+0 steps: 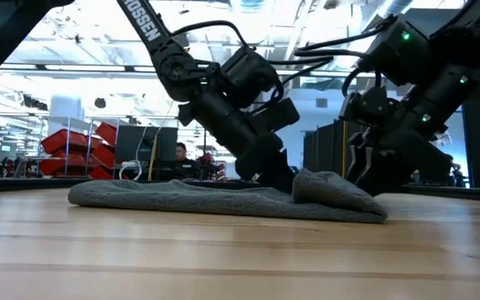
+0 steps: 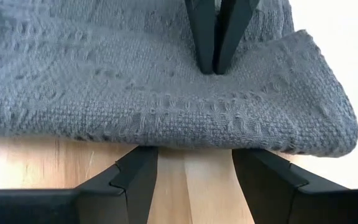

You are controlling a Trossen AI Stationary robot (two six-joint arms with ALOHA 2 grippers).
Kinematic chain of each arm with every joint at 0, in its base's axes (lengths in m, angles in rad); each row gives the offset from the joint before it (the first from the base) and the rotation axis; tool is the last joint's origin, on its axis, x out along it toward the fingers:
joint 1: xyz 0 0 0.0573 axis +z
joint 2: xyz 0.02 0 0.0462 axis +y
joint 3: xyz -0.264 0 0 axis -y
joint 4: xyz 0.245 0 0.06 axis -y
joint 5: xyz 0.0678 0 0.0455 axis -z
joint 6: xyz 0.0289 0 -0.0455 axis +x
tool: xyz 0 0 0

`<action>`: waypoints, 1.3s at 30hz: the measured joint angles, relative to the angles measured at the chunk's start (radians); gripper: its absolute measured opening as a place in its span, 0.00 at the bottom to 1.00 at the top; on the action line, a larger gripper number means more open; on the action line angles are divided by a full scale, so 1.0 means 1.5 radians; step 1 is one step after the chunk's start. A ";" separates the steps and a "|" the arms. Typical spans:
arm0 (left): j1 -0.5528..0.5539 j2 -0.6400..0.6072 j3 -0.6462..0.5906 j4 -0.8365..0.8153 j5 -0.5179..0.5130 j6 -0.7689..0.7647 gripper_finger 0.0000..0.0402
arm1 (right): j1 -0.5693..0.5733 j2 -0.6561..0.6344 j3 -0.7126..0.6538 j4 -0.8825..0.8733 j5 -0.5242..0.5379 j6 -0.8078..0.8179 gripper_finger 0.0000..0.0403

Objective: Roll towel
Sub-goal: Roll the gray towel

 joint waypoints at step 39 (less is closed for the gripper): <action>-0.043 -0.022 0.075 -0.208 -0.133 -0.028 0.70 | -0.010 0.000 0.001 0.014 -0.009 0.016 0.48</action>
